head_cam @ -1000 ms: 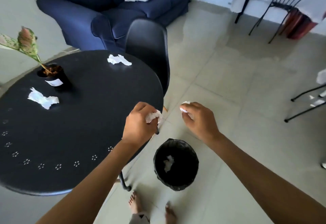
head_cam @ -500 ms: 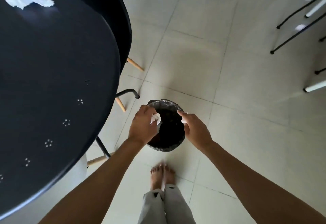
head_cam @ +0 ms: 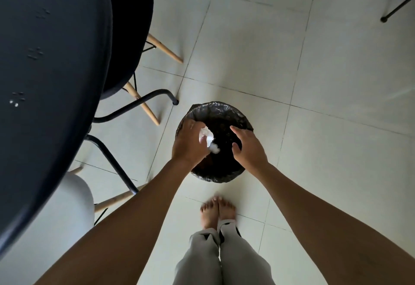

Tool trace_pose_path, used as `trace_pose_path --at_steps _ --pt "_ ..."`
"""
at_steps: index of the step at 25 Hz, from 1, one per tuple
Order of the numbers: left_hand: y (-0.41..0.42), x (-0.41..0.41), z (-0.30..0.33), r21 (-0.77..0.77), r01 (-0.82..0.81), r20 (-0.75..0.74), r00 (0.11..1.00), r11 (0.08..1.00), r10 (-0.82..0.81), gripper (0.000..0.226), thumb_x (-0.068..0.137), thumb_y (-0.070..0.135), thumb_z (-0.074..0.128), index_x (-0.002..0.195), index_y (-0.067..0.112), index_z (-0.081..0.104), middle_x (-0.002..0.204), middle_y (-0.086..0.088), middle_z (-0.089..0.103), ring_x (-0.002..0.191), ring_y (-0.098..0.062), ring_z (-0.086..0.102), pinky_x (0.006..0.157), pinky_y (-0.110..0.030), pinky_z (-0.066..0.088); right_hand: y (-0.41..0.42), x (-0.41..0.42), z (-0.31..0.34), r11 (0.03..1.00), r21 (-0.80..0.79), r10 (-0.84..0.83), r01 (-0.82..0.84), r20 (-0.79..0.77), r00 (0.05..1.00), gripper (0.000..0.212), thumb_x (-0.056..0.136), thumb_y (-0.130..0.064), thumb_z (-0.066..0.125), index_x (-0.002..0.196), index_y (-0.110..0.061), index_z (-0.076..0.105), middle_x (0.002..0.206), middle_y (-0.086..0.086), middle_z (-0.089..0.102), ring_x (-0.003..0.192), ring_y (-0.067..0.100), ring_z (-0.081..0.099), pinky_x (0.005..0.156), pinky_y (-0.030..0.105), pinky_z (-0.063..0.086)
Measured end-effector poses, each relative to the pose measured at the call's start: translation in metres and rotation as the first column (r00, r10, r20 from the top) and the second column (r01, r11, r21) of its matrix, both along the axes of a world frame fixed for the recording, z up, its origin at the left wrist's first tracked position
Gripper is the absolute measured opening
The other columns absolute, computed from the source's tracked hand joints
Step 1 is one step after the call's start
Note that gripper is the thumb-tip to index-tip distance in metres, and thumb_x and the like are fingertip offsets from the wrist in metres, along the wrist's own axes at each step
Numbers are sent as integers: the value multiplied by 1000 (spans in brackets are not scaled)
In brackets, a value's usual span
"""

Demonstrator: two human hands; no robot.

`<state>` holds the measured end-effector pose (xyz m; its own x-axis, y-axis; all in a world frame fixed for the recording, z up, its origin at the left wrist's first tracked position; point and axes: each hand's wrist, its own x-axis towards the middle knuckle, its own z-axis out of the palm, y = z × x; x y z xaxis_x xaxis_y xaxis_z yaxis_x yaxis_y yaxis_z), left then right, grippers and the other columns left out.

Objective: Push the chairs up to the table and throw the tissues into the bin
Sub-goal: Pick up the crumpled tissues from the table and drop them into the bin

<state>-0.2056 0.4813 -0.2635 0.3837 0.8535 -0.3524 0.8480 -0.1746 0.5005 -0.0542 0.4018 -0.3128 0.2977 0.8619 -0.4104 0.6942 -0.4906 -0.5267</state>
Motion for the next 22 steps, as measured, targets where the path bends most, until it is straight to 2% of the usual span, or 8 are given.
trace_pose_path --at_steps 4,9,11,16,18,22 --pt "-1 0 10 -95 45 -65 997 994 -51 54 91 37 54 142 27 39 153 -1 31 135 -22 40 109 -39 40 -10 9 26 1000 10 -11 11 23 1000 49 94 -20 47 143 -20 40 141 5 48 129 20 49 104 31 43" --pt "-10 1 77 -107 21 -56 998 994 -28 49 95 34 46 143 26 39 152 -1 34 139 -20 36 113 -37 35 -17 20 107 999 50 -11 9 40 999 44 94 -19 47 137 -18 48 134 6 53 123 19 53 102 29 43" --pt "-12 2 119 -72 38 -63 997 997 -42 48 95 35 44 141 23 42 148 -1 39 136 -20 40 112 -37 38 -11 25 151 998 68 -6 2 63 998 43 93 -19 47 136 -18 50 133 5 53 121 19 54 101 28 42" --pt "2 4 238 127 -20 -18 1000 992 22 39 96 35 40 131 21 51 136 0 49 121 -23 53 97 -37 48 39 24 271 972 210 70 -103 161 985 38 90 -16 51 128 -15 58 122 10 60 113 25 60 94 31 46" --pt "15 -5 272 203 -50 -28 998 978 57 38 96 35 39 128 20 52 131 -2 52 115 -25 56 93 -38 50 70 17 307 954 249 122 -168 190 974 38 90 -16 51 126 -14 59 120 12 61 111 27 60 93 32 48" --pt "45 -59 321 256 -170 -54 980 952 189 32 94 33 42 119 17 56 121 -5 55 104 -27 60 88 -37 52 140 -23 362 902 283 273 -326 213 938 35 89 -16 49 122 -12 61 118 14 62 111 29 61 92 33 49"
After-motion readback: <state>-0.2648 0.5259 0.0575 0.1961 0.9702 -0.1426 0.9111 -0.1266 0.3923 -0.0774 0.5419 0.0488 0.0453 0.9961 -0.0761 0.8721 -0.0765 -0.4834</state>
